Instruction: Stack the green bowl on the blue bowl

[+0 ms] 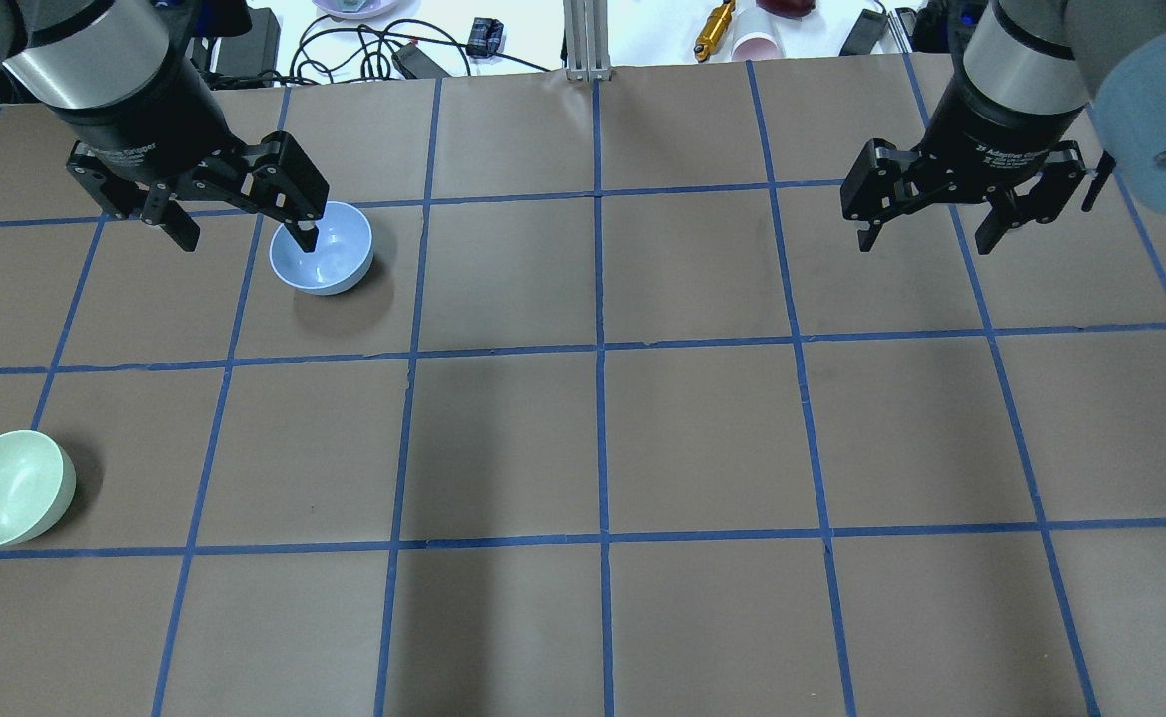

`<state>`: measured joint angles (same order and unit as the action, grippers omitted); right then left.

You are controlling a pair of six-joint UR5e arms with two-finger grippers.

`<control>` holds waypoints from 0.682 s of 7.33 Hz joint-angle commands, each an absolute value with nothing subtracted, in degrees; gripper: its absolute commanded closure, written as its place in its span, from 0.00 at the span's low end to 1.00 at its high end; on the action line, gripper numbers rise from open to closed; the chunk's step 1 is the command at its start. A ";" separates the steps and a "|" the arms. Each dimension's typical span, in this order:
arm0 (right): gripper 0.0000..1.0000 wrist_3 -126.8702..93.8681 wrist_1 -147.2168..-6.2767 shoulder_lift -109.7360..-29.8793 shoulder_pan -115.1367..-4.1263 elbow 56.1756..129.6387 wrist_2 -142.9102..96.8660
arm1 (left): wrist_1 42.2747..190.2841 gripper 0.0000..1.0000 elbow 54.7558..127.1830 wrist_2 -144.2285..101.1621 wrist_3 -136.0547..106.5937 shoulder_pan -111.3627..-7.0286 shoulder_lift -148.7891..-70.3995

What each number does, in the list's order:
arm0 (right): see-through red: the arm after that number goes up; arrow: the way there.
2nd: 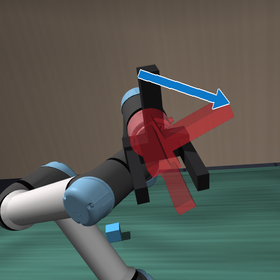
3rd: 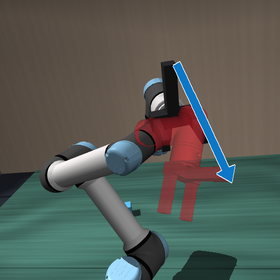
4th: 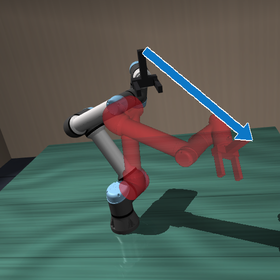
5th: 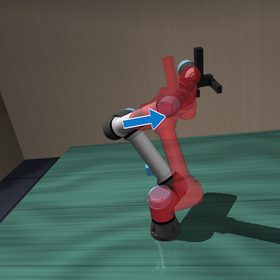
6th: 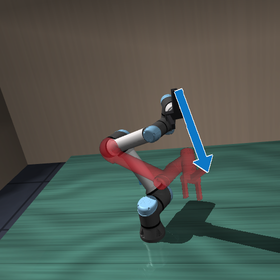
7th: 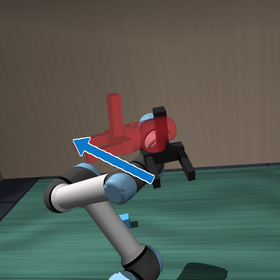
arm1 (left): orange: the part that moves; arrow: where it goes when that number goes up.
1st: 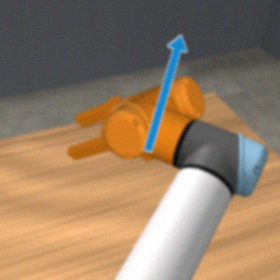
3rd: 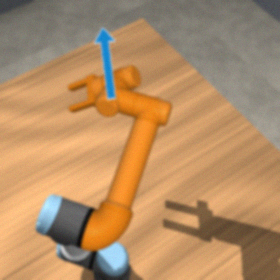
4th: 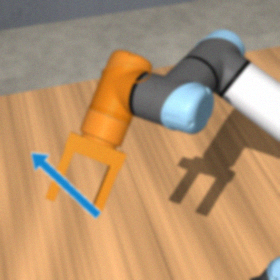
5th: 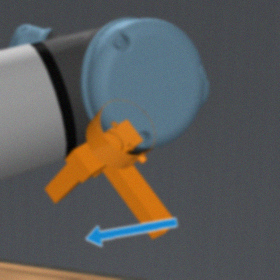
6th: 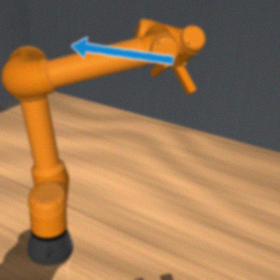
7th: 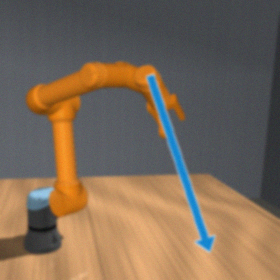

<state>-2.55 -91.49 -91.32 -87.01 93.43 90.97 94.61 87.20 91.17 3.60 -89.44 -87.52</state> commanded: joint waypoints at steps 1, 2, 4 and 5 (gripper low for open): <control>0.00 -2.55 -91.49 -91.32 -87.01 93.43 90.97 | 94.66 0.00 87.36 91.23 3.69 -88.78 -87.54; 0.00 -2.55 -91.49 -91.32 -87.01 93.43 90.97 | 94.66 0.00 87.71 91.06 3.78 -87.38 -87.63; 0.00 -2.55 -91.49 -91.32 -87.01 93.51 90.97 | 94.75 0.00 88.24 90.71 4.92 -82.21 -88.41; 0.00 -2.55 -91.49 -91.32 -87.01 93.43 90.97 | 94.66 0.00 89.29 90.79 9.01 -78.52 -88.59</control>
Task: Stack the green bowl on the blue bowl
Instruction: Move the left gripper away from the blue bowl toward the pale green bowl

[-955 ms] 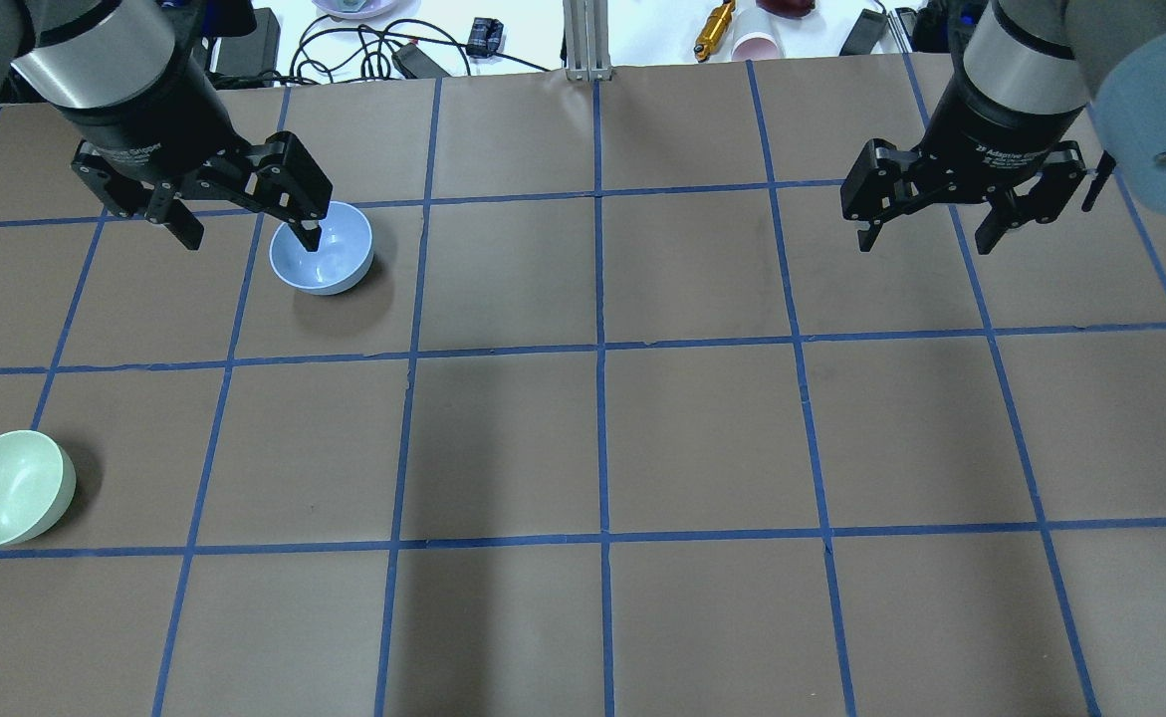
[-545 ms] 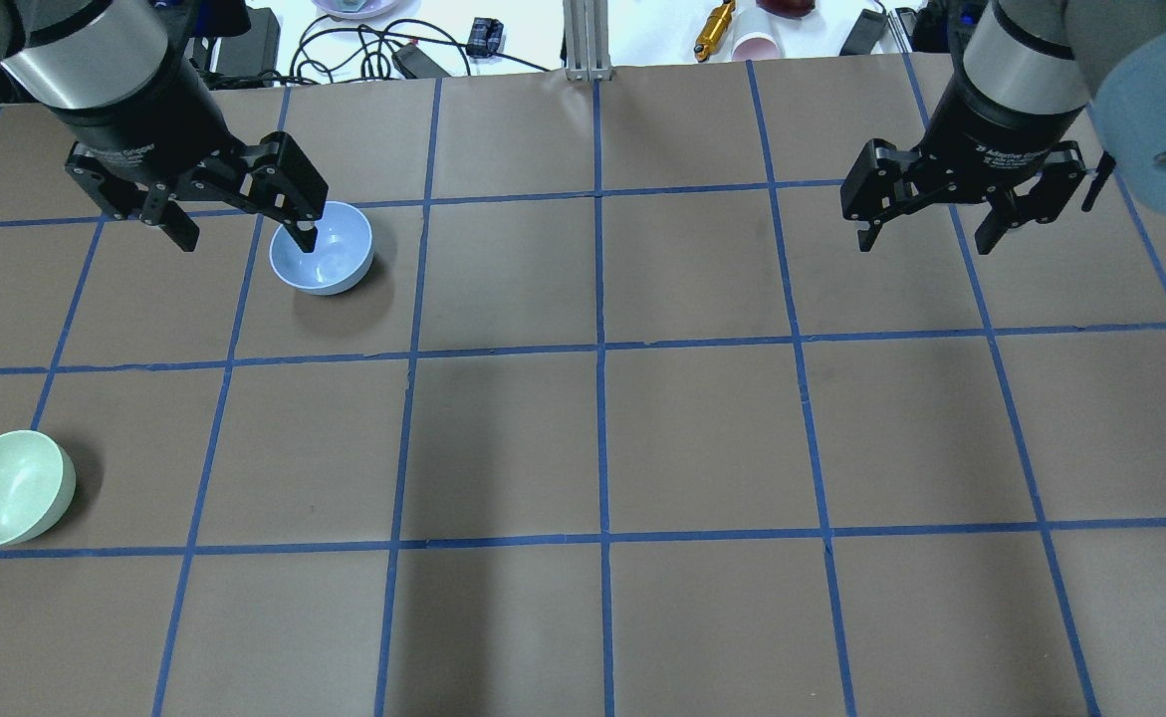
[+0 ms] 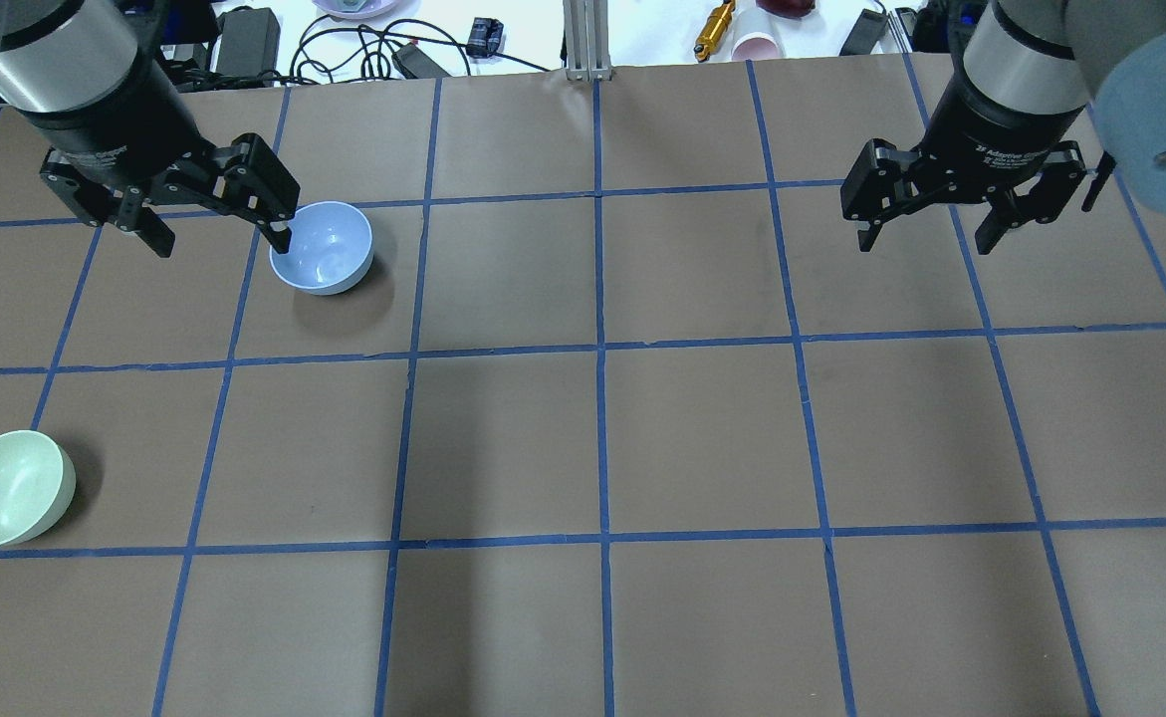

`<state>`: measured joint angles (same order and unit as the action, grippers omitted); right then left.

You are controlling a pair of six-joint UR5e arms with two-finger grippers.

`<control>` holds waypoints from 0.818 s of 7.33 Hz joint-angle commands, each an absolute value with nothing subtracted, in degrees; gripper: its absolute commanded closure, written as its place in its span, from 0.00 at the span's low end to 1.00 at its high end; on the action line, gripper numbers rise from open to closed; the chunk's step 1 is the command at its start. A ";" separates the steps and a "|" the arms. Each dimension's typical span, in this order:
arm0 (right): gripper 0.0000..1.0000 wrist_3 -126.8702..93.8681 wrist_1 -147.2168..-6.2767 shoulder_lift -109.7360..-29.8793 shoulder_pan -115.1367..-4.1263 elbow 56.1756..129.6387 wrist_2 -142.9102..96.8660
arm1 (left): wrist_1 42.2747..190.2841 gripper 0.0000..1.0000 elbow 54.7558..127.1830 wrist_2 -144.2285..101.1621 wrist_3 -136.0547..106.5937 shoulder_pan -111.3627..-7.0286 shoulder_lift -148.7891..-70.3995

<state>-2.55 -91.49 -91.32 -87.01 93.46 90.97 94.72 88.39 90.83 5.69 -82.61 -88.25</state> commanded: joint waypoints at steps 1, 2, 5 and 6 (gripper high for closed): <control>0.00 -2.55 -91.49 -91.32 -87.01 93.43 90.97 | 94.57 0.00 90.51 90.36 11.49 -74.31 -88.59; 0.00 -2.55 -91.49 -91.32 -87.01 93.43 90.97 | 94.57 0.00 91.48 90.35 13.60 -70.09 -88.77; 0.00 -2.55 -91.49 -91.32 -87.01 93.51 90.97 | 93.52 0.00 96.49 90.44 27.72 -58.05 -88.95; 0.00 -2.55 -91.49 -91.32 -87.01 93.43 90.97 | 91.08 0.00 97.90 90.53 32.91 -53.31 -89.73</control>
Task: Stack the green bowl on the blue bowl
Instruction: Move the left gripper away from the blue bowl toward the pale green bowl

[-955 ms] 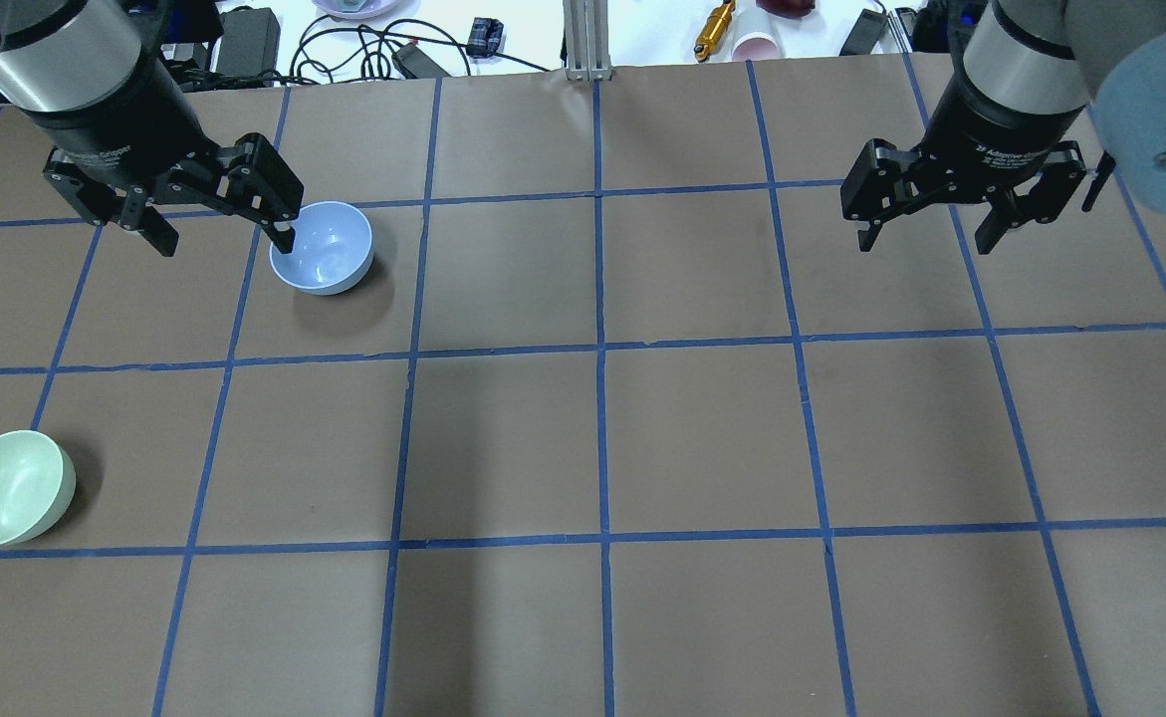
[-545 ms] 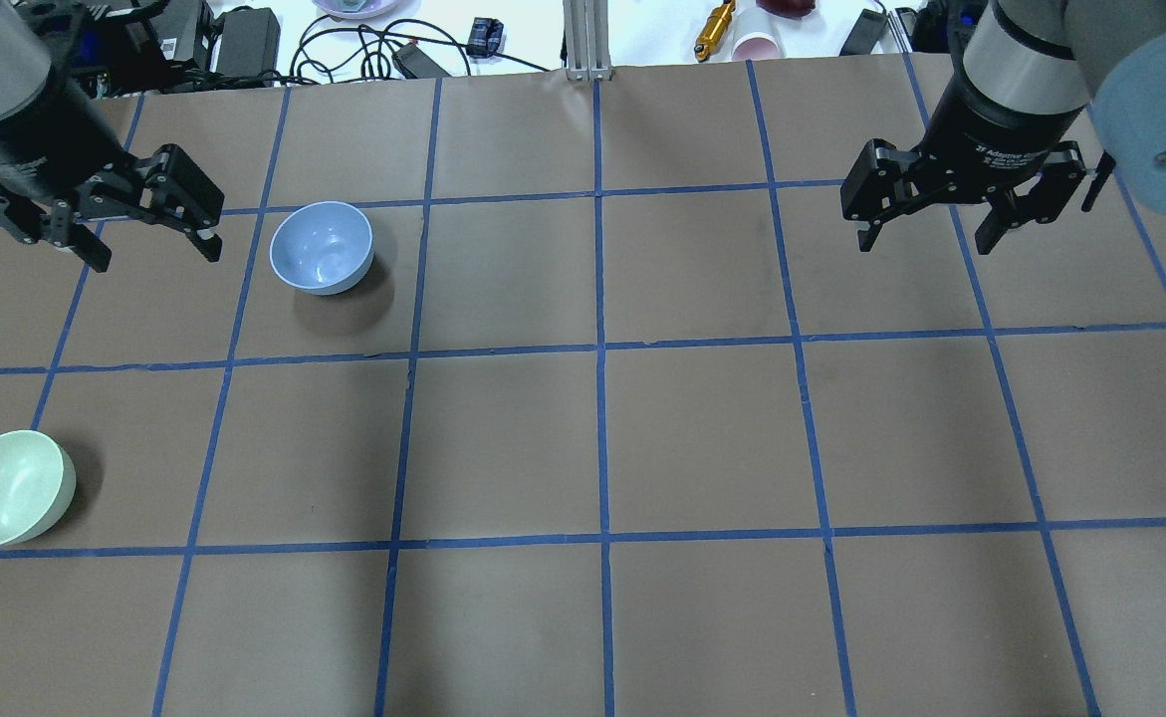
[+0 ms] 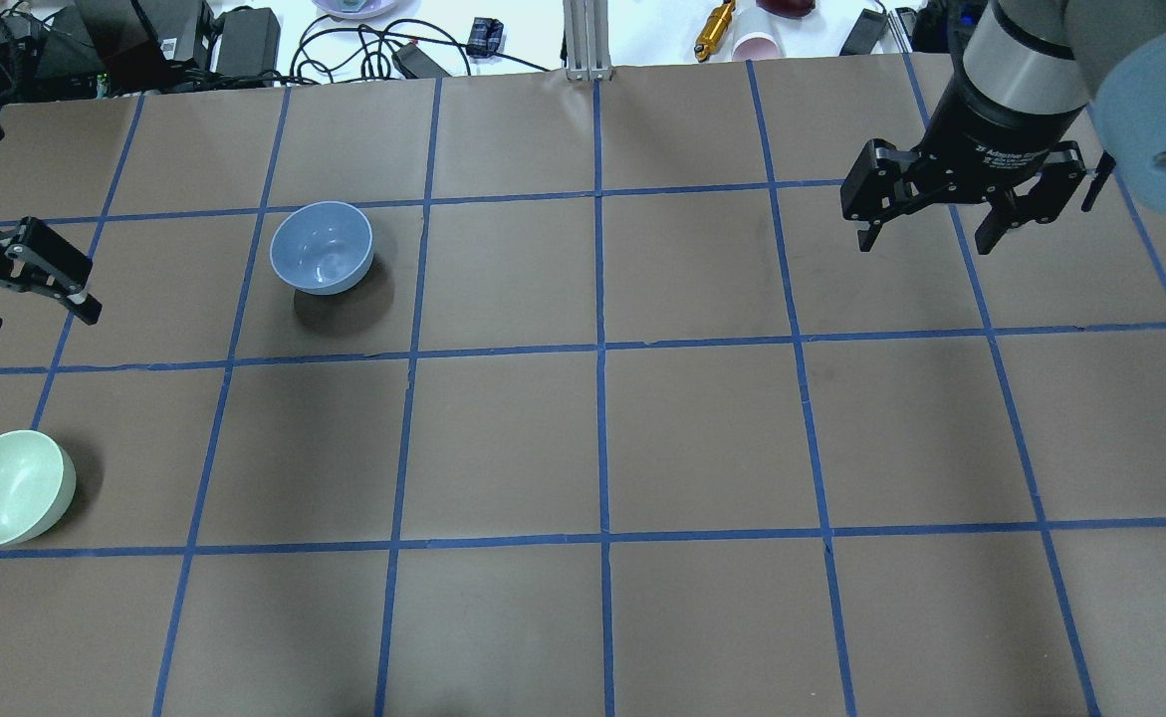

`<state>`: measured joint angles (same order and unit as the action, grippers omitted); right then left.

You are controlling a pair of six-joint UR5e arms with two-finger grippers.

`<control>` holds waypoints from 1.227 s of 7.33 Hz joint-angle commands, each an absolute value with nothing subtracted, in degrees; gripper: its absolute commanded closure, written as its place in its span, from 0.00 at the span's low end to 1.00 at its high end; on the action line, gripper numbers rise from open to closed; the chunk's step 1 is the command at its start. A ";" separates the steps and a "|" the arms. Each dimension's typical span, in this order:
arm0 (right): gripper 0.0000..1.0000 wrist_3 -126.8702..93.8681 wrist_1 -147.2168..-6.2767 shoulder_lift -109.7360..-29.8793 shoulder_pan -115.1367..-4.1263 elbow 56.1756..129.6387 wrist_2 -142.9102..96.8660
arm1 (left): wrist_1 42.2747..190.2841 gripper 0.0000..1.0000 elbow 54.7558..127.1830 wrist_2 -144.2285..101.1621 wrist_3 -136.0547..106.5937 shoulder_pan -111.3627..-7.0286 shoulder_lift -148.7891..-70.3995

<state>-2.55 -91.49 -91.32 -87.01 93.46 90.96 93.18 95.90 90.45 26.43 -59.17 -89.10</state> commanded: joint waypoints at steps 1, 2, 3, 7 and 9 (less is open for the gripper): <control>0.00 -2.55 -91.49 -91.32 -87.01 93.43 90.97 | 89.23 0.00 99.30 90.44 34.00 -49.43 -90.87; 0.00 -2.55 -91.49 -91.32 -87.01 93.43 90.97 | 85.47 0.00 100.53 90.44 36.54 -46.78 -92.45; 0.00 -2.55 -91.49 -91.32 -87.01 93.43 90.97 | 80.64 0.00 102.20 90.44 40.56 -45.02 -93.85; 0.00 -2.55 -91.49 -91.32 -87.01 93.43 90.97 | 65.31 0.00 108.01 88.43 52.01 -35.88 -100.27; 0.00 -2.55 -91.49 -91.32 -87.01 93.43 90.97 | 62.24 0.00 108.11 84.66 57.80 -32.27 -104.13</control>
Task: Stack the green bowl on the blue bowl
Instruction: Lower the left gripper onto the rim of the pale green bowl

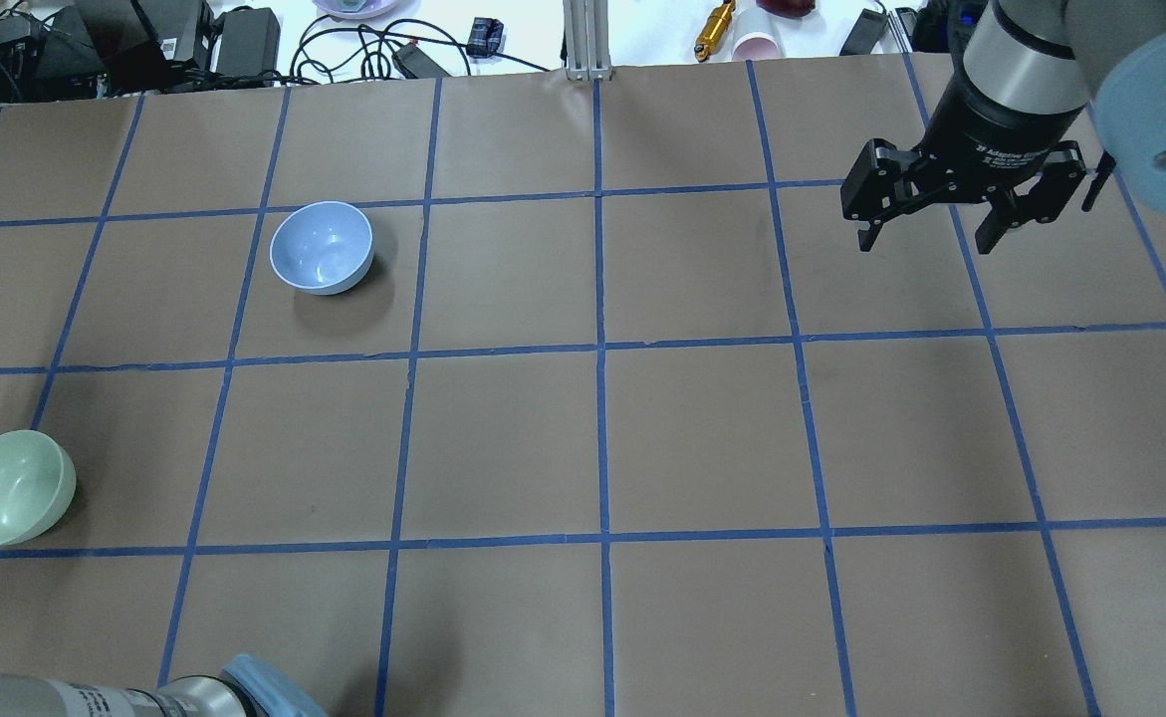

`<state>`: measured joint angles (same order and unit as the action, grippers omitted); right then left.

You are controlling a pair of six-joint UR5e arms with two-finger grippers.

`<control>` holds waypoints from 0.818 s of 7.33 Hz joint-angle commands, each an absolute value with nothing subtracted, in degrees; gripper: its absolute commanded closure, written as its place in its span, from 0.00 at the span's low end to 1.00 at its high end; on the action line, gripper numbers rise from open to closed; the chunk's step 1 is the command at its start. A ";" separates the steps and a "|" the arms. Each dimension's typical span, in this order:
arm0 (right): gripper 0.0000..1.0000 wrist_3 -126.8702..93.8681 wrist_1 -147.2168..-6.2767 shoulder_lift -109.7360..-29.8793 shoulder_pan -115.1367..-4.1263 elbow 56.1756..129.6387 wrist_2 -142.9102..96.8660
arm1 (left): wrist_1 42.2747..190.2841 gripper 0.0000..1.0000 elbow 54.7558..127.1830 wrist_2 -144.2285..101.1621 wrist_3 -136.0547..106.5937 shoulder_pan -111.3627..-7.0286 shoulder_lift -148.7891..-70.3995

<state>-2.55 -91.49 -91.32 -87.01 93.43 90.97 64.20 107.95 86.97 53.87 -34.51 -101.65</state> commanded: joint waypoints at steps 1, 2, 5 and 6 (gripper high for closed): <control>0.00 -2.55 -91.49 -91.32 -87.01 93.43 90.97 | 62.14 0.00 108.02 84.20 59.75 -30.60 -105.63; 0.00 -2.55 -91.49 -91.32 -87.01 93.43 90.97 | 62.14 0.00 108.10 82.11 60.64 -29.54 -106.86; 0.00 -2.55 -91.49 -91.32 -87.01 93.43 90.88 | 62.23 0.00 108.11 82.71 66.52 -29.44 -109.41; 0.00 -2.55 -91.49 -91.32 -87.01 93.43 90.97 | 62.14 0.00 108.11 82.71 66.45 -29.44 -110.12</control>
<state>-2.55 -91.49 -91.32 -87.01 93.43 90.93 62.18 108.09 82.68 65.65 -29.49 -109.12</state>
